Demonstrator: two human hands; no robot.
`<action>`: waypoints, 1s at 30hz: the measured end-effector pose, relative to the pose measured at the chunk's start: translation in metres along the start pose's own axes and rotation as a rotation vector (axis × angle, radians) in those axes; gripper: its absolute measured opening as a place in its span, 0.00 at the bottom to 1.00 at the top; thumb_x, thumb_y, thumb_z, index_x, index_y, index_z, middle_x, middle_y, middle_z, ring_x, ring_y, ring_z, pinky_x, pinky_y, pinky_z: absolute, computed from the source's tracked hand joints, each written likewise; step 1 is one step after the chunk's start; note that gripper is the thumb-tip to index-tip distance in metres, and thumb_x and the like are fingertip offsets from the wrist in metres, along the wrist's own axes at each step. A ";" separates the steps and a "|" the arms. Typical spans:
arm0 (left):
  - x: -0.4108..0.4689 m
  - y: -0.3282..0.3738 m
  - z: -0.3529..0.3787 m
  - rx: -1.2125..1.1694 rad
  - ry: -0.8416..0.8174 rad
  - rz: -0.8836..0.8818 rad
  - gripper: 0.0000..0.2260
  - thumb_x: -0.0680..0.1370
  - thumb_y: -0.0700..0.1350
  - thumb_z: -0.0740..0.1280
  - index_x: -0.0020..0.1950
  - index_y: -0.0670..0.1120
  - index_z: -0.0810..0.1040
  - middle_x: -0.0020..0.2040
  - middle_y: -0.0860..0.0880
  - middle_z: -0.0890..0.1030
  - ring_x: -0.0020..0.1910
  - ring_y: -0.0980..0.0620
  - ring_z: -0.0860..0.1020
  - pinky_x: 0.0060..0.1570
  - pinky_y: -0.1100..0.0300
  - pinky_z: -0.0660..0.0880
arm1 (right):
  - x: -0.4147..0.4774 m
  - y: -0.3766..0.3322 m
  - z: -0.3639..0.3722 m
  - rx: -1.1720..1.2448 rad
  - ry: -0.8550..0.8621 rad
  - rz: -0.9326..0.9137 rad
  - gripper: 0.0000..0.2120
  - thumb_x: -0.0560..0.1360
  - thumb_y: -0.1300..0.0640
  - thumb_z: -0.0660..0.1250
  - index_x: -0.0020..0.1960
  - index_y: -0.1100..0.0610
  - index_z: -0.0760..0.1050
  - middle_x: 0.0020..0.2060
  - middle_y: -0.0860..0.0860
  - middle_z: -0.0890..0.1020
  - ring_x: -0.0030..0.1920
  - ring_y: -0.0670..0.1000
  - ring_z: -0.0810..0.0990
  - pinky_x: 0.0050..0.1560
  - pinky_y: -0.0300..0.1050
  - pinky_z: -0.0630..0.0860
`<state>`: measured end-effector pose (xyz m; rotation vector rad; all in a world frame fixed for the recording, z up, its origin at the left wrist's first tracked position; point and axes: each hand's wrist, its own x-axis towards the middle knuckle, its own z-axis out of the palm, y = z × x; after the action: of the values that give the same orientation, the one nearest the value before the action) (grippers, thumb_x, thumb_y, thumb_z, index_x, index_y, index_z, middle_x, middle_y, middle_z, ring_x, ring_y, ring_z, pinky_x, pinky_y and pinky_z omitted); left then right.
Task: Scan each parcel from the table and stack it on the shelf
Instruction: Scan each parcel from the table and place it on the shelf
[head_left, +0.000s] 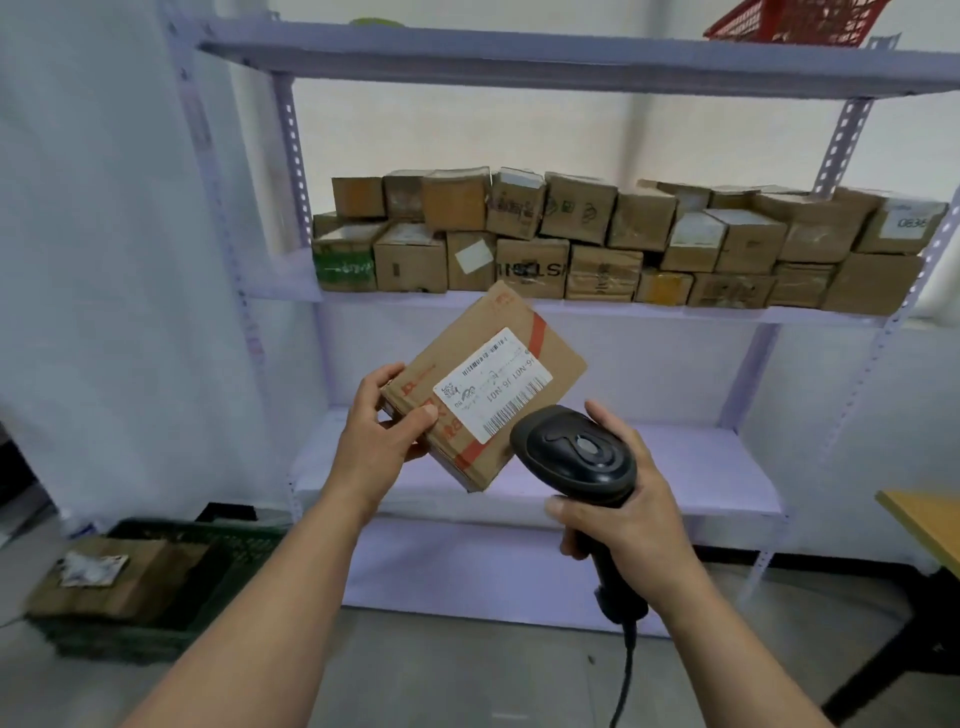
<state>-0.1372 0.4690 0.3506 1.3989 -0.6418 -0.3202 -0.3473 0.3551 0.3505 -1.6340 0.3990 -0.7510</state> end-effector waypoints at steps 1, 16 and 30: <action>0.007 0.001 -0.003 -0.018 0.018 -0.005 0.18 0.78 0.40 0.67 0.61 0.58 0.68 0.57 0.53 0.75 0.52 0.51 0.80 0.41 0.60 0.79 | 0.012 0.000 0.006 0.010 -0.015 -0.007 0.42 0.66 0.74 0.74 0.65 0.36 0.67 0.57 0.48 0.79 0.28 0.55 0.78 0.29 0.49 0.78; 0.112 0.021 -0.054 0.212 0.190 0.101 0.25 0.76 0.54 0.67 0.71 0.60 0.62 0.61 0.60 0.73 0.62 0.54 0.73 0.62 0.53 0.72 | 0.175 -0.011 0.078 0.096 -0.213 -0.184 0.43 0.65 0.69 0.77 0.67 0.35 0.66 0.62 0.50 0.76 0.33 0.48 0.82 0.30 0.47 0.79; 0.232 0.025 -0.131 0.485 0.122 0.284 0.34 0.71 0.47 0.75 0.73 0.57 0.63 0.70 0.54 0.68 0.66 0.55 0.69 0.62 0.62 0.69 | 0.297 -0.033 0.157 0.054 -0.203 -0.262 0.42 0.63 0.64 0.77 0.68 0.35 0.65 0.63 0.52 0.76 0.28 0.54 0.80 0.29 0.49 0.79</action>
<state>0.1195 0.4471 0.4226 1.7436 -0.8405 0.1589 -0.0305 0.2897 0.4477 -1.7111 0.0187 -0.7724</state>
